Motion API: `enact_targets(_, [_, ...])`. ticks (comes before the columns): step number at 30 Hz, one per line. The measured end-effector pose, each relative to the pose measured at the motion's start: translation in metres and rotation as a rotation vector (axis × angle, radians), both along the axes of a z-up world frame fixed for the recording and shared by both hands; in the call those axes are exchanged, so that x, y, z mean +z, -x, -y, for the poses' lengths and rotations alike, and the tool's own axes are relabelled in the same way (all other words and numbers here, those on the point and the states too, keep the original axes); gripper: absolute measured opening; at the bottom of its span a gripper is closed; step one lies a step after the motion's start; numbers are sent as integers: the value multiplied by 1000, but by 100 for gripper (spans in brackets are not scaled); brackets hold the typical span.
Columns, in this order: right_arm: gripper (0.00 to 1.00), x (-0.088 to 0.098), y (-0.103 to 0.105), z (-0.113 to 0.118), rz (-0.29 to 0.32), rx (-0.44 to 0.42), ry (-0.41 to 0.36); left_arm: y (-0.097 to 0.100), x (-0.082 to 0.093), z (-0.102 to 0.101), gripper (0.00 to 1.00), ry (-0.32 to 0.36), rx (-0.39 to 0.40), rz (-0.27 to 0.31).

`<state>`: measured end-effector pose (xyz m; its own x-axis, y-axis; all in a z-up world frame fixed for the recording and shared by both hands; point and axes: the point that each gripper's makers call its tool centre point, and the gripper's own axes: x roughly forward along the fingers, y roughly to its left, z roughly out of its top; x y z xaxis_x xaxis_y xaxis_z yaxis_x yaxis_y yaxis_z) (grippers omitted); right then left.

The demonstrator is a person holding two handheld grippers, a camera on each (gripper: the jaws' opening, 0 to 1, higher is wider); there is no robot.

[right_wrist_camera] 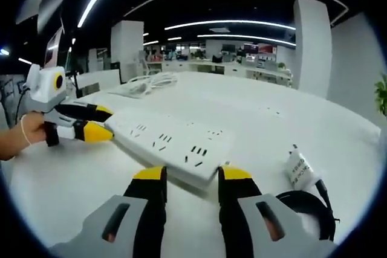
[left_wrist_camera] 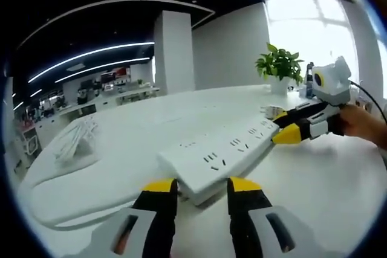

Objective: Straighten the power strip on the desk, plug the charger into it

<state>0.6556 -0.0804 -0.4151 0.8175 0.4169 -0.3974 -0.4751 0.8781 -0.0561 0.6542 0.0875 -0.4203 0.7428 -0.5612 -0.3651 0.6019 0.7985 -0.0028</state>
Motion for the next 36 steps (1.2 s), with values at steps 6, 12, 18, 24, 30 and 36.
enact_targets(6, [32,0,2,-1,-4,-3,-4,0,0,-1,33,-6,-14,4])
enact_targets(12, [32,0,2,-1,-3,-15,-3,-1,0,-2,32,-9,-35,9])
enact_targets(18, [32,0,2,-1,-5,-18,-5,-1,0,-1,32,-9,-38,13])
enact_targets(24, [31,0,2,0,-4,-17,-3,-3,-1,-1,32,-7,-43,14])
enact_targets(30, [31,0,3,0,-12,-26,-8,-2,0,-1,32,-13,-39,13])
enact_targets(36, [31,0,7,0,-17,-25,3,4,0,-3,29,-38,-41,17])
